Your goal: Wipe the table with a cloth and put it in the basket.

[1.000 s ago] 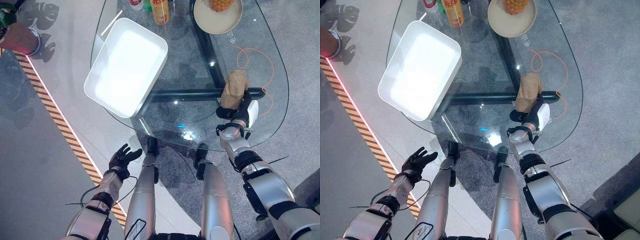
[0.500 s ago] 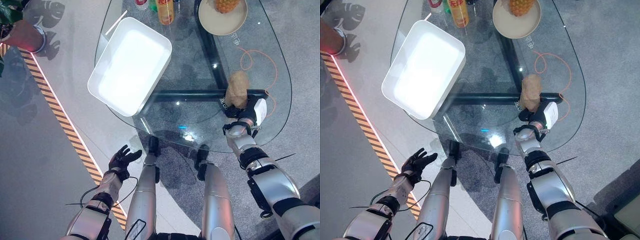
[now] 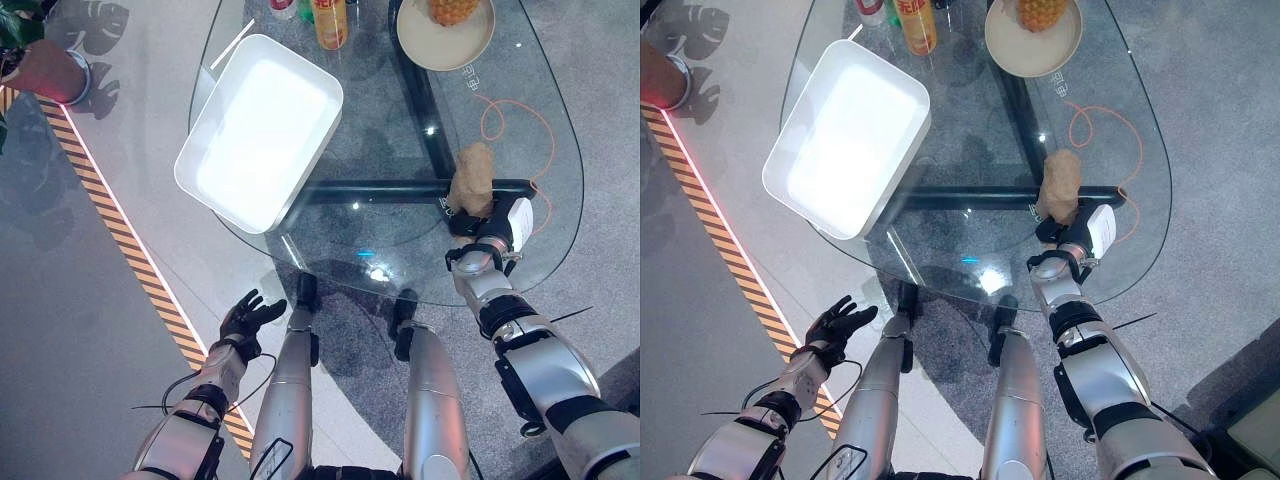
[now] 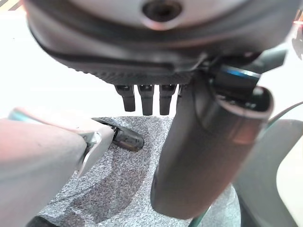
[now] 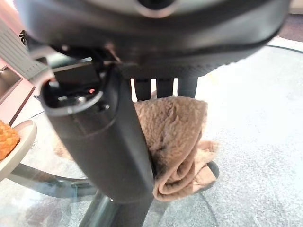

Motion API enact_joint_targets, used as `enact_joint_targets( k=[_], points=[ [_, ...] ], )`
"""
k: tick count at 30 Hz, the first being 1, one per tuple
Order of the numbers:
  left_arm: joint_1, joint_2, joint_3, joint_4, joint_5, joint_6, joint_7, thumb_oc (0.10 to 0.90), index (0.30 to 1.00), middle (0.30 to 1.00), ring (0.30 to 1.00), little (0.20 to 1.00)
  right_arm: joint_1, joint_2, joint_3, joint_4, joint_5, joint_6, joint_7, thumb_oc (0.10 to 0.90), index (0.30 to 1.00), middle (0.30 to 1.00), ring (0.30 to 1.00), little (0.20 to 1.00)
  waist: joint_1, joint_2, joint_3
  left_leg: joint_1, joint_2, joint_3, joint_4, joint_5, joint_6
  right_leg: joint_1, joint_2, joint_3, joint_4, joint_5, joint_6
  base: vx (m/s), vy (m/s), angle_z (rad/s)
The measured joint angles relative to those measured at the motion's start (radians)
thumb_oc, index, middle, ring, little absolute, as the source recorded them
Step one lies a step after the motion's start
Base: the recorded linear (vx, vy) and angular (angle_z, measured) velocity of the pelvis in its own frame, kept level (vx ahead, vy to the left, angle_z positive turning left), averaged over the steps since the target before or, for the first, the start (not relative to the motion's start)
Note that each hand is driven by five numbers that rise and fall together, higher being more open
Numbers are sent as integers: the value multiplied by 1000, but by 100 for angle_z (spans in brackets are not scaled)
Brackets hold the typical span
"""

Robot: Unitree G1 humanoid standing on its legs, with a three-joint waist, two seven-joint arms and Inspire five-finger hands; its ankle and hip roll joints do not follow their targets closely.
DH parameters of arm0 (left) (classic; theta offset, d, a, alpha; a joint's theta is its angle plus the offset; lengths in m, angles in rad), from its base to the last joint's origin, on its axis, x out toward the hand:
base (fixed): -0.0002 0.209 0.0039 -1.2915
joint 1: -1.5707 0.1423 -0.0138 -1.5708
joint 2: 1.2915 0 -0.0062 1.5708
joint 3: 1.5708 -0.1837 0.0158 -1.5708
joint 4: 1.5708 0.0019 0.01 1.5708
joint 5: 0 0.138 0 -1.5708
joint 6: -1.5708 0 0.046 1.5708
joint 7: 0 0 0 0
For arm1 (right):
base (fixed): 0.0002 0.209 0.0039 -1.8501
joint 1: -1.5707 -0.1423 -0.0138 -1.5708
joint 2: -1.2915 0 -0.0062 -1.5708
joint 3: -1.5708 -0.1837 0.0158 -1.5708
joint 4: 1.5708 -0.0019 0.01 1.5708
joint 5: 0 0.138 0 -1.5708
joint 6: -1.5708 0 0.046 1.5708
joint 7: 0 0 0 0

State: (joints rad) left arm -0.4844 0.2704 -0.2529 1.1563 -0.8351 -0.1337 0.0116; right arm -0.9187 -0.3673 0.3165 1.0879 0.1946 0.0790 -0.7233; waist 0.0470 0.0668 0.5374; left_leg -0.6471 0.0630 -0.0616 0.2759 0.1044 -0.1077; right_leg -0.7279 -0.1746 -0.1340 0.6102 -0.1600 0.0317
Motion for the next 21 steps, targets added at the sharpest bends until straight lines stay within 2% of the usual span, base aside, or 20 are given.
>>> enact_joint_targets(
  k=[13, 21],
  points=[
    [0, -18, -8, 1, 0, -2, 0, 800, 900, 900, 900, 900, -7, -1, 21, -18, -88, 46, -27, 100, 300, 300, 300, 200, 1, 1, 1, -1, 0, 0, -12, 2, -2, -9, 0, 0, 0, -1, 1, 0, 0, 0],
    [3, -21, -8, 0, 0, -3, 0, 800, 900, 900, 900, 900, -11, -39, 139, -106, -185, 153, -21, 100, 300, 300, 300, 200, 4, 24, 2, -1, 0, 0, -14, 8, -10, -11, 0, 0, 1, 0, 1, 0, 0, 0]
  ],
)
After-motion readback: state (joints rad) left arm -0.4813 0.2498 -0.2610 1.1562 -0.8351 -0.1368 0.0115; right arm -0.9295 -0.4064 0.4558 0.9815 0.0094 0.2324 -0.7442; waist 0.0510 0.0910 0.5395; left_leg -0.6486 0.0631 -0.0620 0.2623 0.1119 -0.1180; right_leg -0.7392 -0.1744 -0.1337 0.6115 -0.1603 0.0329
